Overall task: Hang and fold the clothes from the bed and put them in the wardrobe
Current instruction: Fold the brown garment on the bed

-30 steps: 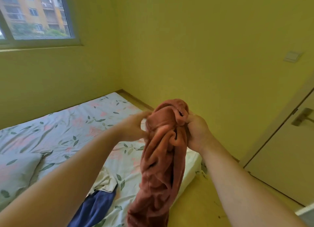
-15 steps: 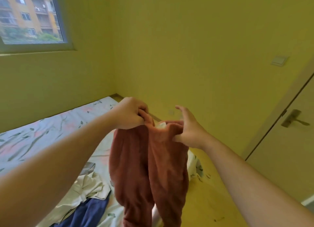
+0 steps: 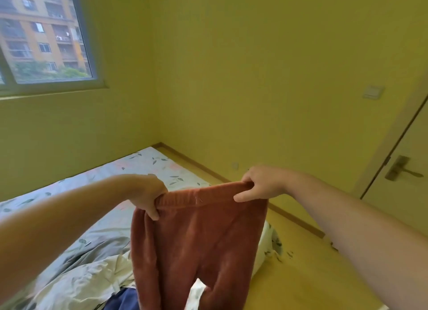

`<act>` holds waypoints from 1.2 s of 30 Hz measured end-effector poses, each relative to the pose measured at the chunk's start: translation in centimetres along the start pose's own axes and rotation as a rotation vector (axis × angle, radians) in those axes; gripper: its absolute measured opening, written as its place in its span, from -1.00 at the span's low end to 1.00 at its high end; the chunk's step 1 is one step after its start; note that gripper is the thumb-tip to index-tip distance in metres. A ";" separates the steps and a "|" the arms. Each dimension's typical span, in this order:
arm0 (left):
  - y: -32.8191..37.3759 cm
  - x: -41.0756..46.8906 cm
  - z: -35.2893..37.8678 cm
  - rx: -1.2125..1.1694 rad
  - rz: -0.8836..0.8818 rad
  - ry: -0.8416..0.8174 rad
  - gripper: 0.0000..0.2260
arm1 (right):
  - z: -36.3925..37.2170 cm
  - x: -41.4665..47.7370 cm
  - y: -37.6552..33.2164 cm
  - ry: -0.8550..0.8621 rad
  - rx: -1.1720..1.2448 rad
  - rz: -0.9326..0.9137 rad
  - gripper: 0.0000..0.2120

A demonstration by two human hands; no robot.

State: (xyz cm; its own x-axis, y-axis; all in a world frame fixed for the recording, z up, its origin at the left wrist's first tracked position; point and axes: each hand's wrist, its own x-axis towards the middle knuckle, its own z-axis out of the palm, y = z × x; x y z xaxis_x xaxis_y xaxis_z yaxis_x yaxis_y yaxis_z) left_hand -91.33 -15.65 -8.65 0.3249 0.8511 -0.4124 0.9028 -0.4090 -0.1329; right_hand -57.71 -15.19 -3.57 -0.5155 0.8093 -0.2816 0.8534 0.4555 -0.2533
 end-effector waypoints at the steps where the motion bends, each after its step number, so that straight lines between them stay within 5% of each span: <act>1: -0.4 0.2 0.1 0.047 -0.043 0.036 -0.73 | -0.3 0.0 -0.3 -0.012 -0.051 0.009 -0.64; 4: -1.5 0.3 -1.2 0.131 -0.165 0.296 -0.78 | -1.1 0.2 -0.6 -0.016 -0.134 0.064 -0.60; 7: -2.2 -0.5 -3.2 -0.128 -0.069 0.482 -0.81 | -2.4 0.4 -0.4 0.061 -0.303 0.116 -0.58; 10: -2.4 -1.9 -6.0 -0.340 0.049 0.500 -0.83 | -3.8 0.0 0.0 0.091 -0.402 0.165 -0.53; 13: -1.6 -3.0 -8.5 -0.538 0.067 0.482 -0.52 | -5.0 -0.4 0.6 0.060 -0.529 0.312 -0.41; 17: -1.9 -2.8 -11.4 -0.549 -0.007 0.608 -0.66 | -6.8 -1.0 0.3 0.221 -0.697 0.478 -0.18; 22: -2.7 -2.5 -12.6 -0.663 -0.111 0.646 -0.58 | -8.1 -2.1 0.2 0.357 -0.743 0.482 -0.12; 30: -2.7 -2.0 -12.8 -1.014 -0.066 0.836 -0.62 | -8.7 -2.9 1.9 0.384 -0.270 0.377 -0.29; 36: -4.3 -3.5 -14.7 -1.340 0.173 0.709 -0.70 | -11.7 -4.3 1.5 0.618 0.243 0.218 -0.68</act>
State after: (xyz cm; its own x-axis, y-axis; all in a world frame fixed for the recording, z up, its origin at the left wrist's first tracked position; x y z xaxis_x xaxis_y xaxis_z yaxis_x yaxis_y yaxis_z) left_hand -92.19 -12.03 6.57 0.1619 0.9624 0.2181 0.2962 -0.2582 0.9196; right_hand -53.29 -13.64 8.14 -0.1350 0.9682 0.2105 0.8536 0.2215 -0.4715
